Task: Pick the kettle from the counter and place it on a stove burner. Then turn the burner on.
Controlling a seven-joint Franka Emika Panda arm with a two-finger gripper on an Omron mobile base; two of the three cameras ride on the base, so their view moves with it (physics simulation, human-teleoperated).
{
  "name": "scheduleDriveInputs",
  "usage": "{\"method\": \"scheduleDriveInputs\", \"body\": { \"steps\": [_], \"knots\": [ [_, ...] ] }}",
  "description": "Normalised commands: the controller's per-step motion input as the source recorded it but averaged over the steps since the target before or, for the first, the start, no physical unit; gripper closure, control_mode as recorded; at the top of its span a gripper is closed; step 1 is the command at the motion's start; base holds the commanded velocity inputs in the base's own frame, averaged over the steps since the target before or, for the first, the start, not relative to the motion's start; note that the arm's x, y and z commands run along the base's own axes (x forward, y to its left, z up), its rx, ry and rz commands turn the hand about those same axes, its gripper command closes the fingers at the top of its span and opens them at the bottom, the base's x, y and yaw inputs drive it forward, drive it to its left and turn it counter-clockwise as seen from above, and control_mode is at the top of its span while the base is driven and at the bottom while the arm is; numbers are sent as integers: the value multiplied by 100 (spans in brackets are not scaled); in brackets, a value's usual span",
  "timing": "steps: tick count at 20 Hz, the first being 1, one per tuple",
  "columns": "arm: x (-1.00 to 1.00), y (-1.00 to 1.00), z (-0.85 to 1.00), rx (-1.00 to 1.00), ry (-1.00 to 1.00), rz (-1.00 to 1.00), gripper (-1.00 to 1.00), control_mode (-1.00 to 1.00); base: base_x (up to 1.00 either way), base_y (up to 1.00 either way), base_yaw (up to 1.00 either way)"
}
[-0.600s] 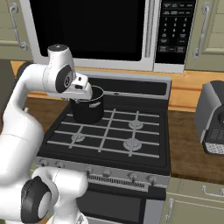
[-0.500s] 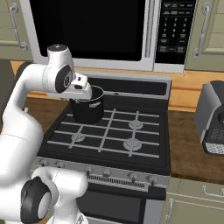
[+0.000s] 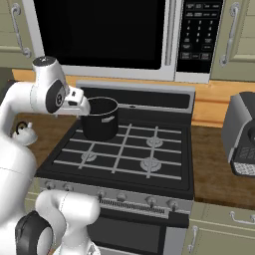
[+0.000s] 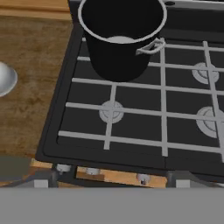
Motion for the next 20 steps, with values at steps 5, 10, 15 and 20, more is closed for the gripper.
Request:
{"method": "scheduleDriveInputs", "body": {
  "steps": [5, 10, 15, 20],
  "knots": [
    [-8, 48, -25, 0, -18, 0, -100, -100, 0, 0, 0],
    [-12, 57, -27, 0, -19, 0, -100, -100, 0, 0, 0],
    [-10, 71, -25, 0, -15, -1, -100, -100, 0, 0, 0],
    [-5, 75, -21, 0, -6, 0, -100, -100, 0, 0, 0]
  ]
}}
